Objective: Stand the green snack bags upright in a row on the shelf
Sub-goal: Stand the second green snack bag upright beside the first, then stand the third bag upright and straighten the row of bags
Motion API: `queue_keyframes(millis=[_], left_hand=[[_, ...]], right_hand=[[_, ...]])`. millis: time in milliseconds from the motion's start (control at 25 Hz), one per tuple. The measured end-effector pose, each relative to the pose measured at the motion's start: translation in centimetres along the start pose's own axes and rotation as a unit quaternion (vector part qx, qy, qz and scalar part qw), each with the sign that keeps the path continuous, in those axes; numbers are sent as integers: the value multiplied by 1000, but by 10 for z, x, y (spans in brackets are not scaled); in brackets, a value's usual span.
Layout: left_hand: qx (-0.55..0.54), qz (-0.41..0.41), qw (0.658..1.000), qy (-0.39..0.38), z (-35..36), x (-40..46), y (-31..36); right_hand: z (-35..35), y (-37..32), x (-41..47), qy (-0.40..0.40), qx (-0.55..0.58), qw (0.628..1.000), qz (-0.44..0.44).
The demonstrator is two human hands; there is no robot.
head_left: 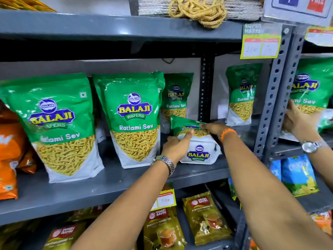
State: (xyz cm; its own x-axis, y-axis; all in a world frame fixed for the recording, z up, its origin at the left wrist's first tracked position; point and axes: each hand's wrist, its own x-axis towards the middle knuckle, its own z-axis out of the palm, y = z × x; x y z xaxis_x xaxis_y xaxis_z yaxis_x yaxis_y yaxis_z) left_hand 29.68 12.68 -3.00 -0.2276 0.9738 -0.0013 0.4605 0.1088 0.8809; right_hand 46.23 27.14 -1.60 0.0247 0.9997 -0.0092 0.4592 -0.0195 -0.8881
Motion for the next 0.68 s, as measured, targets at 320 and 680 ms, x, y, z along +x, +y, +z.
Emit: queue_keyframes(millis=[320,680], left_hand=[[-117,-4,993,-6,5,26,-7],[-184,104,977,-41,-4,45,2]], right_hand=[[11,12,3,0,199,978,61],[-21,-29,-13,175,263,948,-41]])
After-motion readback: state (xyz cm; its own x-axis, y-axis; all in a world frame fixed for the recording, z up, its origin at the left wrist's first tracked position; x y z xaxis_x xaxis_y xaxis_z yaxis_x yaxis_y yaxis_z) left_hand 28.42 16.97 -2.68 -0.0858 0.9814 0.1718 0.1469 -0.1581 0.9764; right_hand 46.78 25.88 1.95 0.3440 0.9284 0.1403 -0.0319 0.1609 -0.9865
